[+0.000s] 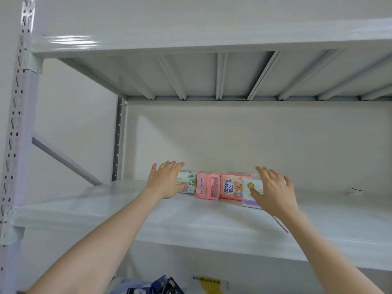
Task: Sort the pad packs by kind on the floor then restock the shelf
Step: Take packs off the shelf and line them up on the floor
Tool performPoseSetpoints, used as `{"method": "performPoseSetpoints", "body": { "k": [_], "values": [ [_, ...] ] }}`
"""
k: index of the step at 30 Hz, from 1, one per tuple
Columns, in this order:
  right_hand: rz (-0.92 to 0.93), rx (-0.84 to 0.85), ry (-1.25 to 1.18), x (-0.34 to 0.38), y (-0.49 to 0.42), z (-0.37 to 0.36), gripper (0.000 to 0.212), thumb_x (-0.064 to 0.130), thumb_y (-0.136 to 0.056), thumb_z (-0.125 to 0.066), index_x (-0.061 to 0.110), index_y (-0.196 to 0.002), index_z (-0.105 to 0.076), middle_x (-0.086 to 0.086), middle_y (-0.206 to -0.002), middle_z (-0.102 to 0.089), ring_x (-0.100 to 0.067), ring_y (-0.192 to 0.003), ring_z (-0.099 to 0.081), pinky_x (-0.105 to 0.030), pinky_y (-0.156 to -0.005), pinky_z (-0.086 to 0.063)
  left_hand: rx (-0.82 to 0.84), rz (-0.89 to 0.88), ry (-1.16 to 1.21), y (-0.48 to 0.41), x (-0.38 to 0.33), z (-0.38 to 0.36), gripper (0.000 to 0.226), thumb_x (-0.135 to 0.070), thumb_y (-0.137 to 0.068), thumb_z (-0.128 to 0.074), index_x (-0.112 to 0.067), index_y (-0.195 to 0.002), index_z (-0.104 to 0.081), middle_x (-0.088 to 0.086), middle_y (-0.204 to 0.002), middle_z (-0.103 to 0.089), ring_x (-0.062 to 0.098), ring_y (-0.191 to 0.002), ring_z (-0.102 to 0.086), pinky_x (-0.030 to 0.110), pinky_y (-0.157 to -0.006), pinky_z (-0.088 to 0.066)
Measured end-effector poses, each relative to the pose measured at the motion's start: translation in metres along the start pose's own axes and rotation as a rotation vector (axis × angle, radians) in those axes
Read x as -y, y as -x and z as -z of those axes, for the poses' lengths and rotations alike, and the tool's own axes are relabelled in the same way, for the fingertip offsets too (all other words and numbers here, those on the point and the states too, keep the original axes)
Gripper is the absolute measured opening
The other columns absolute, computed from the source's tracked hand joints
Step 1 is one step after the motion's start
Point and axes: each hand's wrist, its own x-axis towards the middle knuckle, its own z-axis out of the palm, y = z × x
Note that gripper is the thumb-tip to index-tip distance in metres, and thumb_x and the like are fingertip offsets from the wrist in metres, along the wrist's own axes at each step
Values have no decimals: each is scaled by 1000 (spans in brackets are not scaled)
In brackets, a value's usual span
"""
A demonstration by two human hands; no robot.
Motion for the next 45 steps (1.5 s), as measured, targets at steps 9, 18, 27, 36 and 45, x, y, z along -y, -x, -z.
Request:
{"method": "performPoseSetpoints", "body": {
  "k": [9,18,27,36,45],
  "values": [
    [-52,-34,79,-12,-36,-39,73,61,-88,-46,28,-150,-23,3,-157,-28,-18,-146,-20,-50,-116,-11,103,14,64,-81,52,-59,83,-69,-82,-53,-34,-151,-22,-3,-157,-27,18,-145,-23,51,-118,-13],
    [-134,72,83,-38,-42,-42,77,73,-82,-41,29,-145,-30,6,-139,-51,-19,-134,-38,-46,-105,-31,327,-24,185,-139,71,-88,95,-72,-73,-61,-37,-151,-21,-5,-156,-29,14,-124,-52,43,-112,-29],
    [-96,127,17,-41,-42,-40,73,70,-75,-51,30,-135,-43,12,-123,-57,-15,-118,-44,-36,-84,-40,525,-7,347,-168,73,-107,107,-73,-58,-74,-33,-148,-32,-10,-145,-44,13,-130,-43,28,-108,-35],
    [-68,120,-149,-38,-39,-27,68,68,-62,-69,34,-120,-59,14,-109,-56,-10,-105,-45,-30,-82,-37,478,-27,461,-158,79,-98,73,-66,-49,-84,-39,-111,-57,-15,-110,-60,3,-101,-57,22,-80,-45],
    [-123,158,-360,-44,-34,-27,55,61,-58,-77,34,-103,-63,12,-87,-55,-17,-95,-49,-27,-73,-42,438,48,668,-122,95,-84,69,-50,-42,-93,-31,-102,-65,-11,-92,-73,8,-86,-70,28,-77,-55]
  ]
}}
